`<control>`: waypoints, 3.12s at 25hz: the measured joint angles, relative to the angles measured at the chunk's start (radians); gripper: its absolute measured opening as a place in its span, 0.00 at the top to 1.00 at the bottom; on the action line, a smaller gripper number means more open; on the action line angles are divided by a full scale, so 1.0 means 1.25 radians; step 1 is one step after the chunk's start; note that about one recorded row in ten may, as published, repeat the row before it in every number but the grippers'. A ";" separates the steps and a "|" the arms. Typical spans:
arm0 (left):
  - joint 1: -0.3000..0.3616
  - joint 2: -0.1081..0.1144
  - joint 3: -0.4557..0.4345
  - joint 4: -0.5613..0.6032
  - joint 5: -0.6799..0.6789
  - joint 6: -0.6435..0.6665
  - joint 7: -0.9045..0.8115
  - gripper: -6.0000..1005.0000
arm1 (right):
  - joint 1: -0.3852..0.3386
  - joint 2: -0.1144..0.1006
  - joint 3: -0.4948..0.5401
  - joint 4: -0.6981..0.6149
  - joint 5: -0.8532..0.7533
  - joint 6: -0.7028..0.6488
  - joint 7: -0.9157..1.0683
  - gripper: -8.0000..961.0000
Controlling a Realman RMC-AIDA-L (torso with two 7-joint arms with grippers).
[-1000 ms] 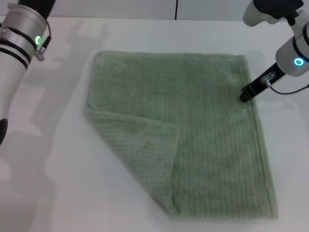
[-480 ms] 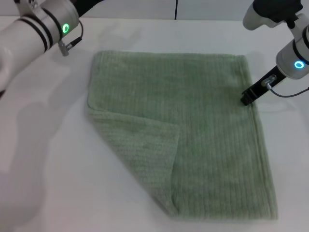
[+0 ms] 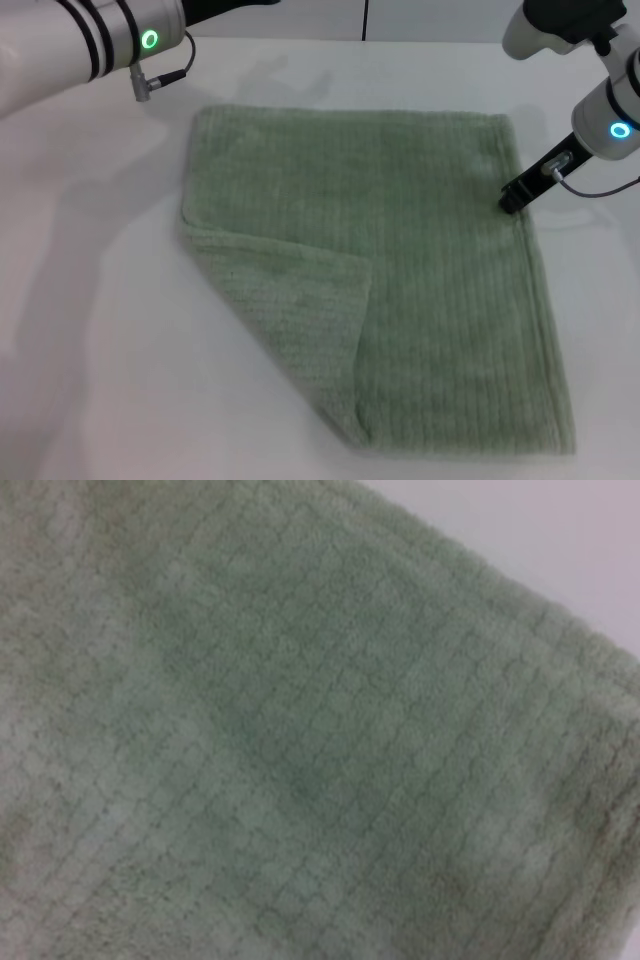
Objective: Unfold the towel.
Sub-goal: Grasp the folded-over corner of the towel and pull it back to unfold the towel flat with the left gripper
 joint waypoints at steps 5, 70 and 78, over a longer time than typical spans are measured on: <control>-0.026 0.009 -0.080 0.031 0.252 0.089 -0.161 0.28 | 0.003 -0.001 -0.001 0.000 0.000 0.001 0.000 0.99; -0.151 -0.066 -0.093 0.135 0.970 0.602 -0.404 0.32 | 0.013 0.000 -0.003 0.000 -0.009 0.020 -0.009 0.99; -0.153 -0.066 -0.082 0.114 0.961 0.583 -0.406 0.32 | 0.014 0.005 -0.003 0.002 -0.009 0.020 -0.009 0.99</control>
